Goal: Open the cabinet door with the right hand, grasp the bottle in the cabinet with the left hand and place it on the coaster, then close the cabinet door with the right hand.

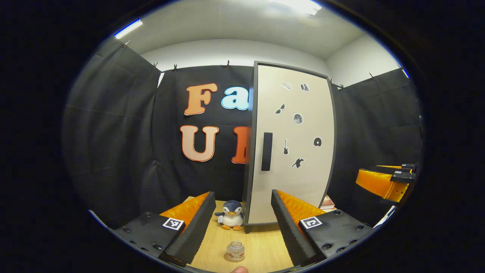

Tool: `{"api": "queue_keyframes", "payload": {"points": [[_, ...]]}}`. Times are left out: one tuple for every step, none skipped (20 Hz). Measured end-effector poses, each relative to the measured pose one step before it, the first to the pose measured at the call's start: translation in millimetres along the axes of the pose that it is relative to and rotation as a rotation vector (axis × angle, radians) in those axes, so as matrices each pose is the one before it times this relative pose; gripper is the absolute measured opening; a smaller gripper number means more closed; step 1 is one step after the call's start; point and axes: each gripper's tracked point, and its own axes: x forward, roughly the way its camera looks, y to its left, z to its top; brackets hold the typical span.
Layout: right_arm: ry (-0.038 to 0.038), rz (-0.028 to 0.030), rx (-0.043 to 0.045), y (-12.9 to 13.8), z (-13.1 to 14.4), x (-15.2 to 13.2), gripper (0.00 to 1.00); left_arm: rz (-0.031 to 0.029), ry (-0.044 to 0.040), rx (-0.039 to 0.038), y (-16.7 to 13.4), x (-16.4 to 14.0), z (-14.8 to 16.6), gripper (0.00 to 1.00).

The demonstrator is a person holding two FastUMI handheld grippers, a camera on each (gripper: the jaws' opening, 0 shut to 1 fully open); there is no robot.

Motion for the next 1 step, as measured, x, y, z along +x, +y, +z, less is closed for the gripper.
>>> {"api": "queue_keyframes", "payload": {"points": [[0.00341, 0.00522, -0.00163, -0.45, 0.55, 1.26, 0.97, 0.00165, -0.00056, -0.00046, 0.05, -0.73, 1.07, 0.97]]}}
